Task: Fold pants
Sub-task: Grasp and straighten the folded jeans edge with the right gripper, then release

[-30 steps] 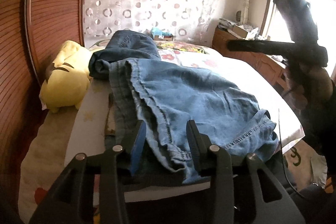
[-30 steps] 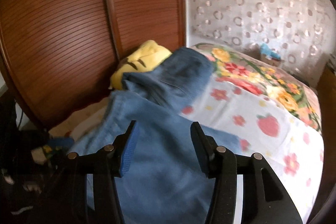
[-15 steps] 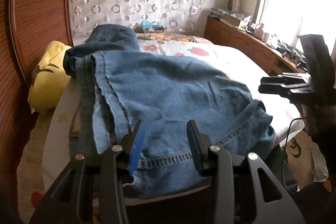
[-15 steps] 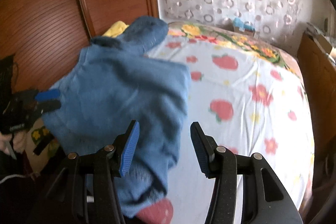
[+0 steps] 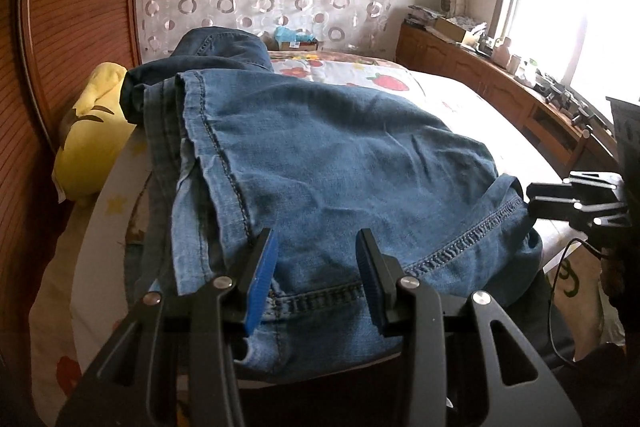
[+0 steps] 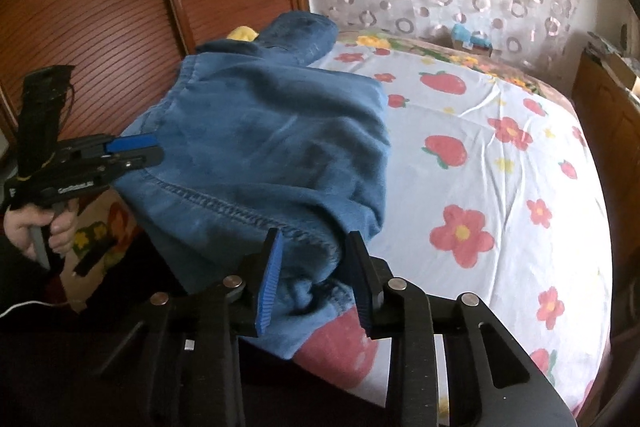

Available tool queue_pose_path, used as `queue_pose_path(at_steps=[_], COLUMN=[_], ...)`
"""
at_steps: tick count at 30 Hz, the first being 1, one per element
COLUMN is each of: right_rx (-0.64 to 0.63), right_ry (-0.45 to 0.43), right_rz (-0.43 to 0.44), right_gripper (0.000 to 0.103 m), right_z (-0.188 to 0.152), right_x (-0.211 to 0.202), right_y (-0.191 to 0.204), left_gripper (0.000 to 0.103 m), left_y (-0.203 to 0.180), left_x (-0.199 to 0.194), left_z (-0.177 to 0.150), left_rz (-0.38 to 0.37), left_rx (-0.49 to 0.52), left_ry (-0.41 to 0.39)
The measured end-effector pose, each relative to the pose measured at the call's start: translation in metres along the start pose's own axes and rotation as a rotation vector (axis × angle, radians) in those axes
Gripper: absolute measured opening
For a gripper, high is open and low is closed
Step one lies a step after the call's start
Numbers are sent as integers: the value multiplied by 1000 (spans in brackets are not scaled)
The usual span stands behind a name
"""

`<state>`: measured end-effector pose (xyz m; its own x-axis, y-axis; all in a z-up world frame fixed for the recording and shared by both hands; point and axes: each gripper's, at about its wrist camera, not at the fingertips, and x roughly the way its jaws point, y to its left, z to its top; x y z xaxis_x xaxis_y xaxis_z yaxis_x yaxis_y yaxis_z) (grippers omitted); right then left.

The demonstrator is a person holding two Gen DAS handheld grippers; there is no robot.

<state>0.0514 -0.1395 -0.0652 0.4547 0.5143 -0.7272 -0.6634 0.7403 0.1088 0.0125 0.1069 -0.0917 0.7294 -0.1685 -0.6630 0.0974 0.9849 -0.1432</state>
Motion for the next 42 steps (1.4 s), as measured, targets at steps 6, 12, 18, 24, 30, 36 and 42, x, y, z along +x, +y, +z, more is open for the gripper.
queue_pose_path(at_steps=[6,12,18,24,30,36,42], right_rx=[-9,-2,-23,18,29,14,10], right_ry=[29,-7,12,70,4,-58,-49], right_rz=[-1,41,64,80,63,-2,-26], right_gripper=[14,3,1,2,20,61,61], right_z=[-4,-4,-14,-34,-18,22,65], right_x=[16,-5,-25,-12,-31,-28,11], right_y=[6,10,26,23,13,-8,-33], left_gripper=[39,39,39,39,39,39,39], left_y=[0,0,3,7,8,17,42], left_x=[0,2,5,5,-4,-20,-12], left_z=[-1,-1,-3,-4,1,24,46], left_rz=[-1,1,3,4,-6,7,63], left_rx=[-1,-4,-9,-6,-11,21,13], left_ry=[1,0,4,7,-14,-69,-74])
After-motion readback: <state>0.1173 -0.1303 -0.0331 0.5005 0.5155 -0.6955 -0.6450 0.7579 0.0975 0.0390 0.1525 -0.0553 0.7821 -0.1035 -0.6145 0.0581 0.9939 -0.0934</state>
